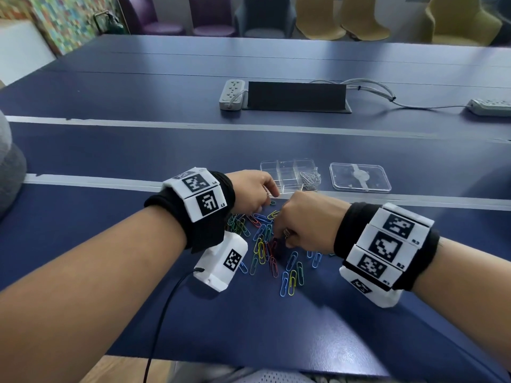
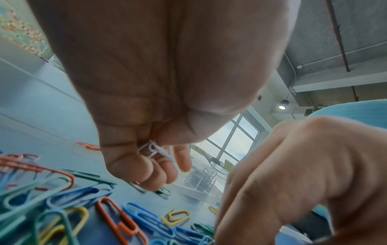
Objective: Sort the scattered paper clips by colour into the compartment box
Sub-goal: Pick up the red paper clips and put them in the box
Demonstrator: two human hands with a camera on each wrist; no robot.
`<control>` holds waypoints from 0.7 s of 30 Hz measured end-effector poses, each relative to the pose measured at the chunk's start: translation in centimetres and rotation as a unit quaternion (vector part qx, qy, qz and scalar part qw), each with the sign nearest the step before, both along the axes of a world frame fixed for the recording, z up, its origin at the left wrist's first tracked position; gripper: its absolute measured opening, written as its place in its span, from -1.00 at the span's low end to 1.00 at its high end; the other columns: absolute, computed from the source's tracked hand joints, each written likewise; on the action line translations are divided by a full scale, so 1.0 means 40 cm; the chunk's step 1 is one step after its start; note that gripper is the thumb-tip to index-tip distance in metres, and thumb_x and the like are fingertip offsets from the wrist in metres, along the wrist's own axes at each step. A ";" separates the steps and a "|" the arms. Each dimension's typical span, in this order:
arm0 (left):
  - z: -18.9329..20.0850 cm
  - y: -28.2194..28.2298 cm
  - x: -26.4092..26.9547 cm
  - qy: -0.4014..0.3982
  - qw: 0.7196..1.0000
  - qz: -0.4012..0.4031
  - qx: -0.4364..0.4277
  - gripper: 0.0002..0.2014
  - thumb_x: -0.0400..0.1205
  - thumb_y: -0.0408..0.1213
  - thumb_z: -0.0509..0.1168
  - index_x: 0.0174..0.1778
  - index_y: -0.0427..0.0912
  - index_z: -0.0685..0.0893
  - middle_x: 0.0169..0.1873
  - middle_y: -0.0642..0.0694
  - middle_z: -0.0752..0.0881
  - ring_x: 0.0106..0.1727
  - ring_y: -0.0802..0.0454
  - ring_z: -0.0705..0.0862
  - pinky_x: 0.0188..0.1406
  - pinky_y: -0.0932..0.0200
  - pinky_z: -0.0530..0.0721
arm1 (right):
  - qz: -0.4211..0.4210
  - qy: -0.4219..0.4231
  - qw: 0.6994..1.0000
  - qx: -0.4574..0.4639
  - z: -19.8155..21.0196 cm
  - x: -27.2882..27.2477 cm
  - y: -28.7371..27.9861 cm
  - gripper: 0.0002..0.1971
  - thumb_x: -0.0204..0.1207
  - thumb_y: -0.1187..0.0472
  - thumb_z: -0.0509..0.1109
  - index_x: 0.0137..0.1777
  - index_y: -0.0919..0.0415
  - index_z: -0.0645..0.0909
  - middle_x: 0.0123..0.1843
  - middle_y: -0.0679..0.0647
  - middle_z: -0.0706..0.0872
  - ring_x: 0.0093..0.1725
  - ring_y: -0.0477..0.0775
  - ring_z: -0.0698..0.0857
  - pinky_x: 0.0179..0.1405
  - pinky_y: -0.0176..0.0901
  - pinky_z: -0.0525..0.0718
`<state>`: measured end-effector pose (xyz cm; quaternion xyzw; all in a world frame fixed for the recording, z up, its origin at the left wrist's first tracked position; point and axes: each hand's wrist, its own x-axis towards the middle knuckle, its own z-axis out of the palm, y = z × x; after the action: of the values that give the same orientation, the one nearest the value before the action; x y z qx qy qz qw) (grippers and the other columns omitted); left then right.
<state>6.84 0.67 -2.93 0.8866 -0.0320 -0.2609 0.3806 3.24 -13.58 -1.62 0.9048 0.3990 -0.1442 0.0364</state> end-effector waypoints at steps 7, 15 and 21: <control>0.000 -0.002 0.007 0.024 0.996 0.013 -0.090 -0.55 0.55 -0.76 -0.03 0.17 -0.30 0.60 -0.24 -0.13 0.63 -0.28 0.02 0.66 -0.30 0.31 0.73 | -0.058 -0.008 0.997 0.053 0.000 0.000 -0.008 -0.67 0.41 0.28 0.28 0.13 -0.03 0.64 -0.08 0.08 0.71 -0.06 0.22 0.69 -0.11 -0.12 0.62; 0.005 -0.001 -0.004 0.004 0.984 0.069 -0.163 -0.70 0.63 -0.71 0.04 0.08 -0.31 0.55 -0.33 -0.18 0.64 -0.38 0.02 0.61 -0.52 0.35 0.68 | -0.298 0.052 0.908 0.289 0.015 0.069 -0.052 -0.70 0.47 0.36 0.23 0.03 0.12 0.74 -0.29 0.09 0.74 -0.29 0.15 0.75 -0.11 -0.09 0.77; 0.016 -0.033 0.017 -0.042 0.985 0.098 -0.138 -0.72 0.61 -0.61 0.19 -0.27 -0.15 0.61 -0.35 -0.14 0.70 -0.35 -0.09 0.58 -0.25 0.03 0.65 | -0.376 0.007 0.885 0.275 0.028 0.170 -0.088 -0.68 0.48 0.36 0.19 -0.01 0.12 0.76 -0.19 0.12 0.76 -0.21 0.19 0.78 -0.02 0.05 0.80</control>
<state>7.52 -0.65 -2.30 0.8346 0.0034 -0.1776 0.5214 10.03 -17.09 -0.52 0.9597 0.0526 -0.0381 -0.2733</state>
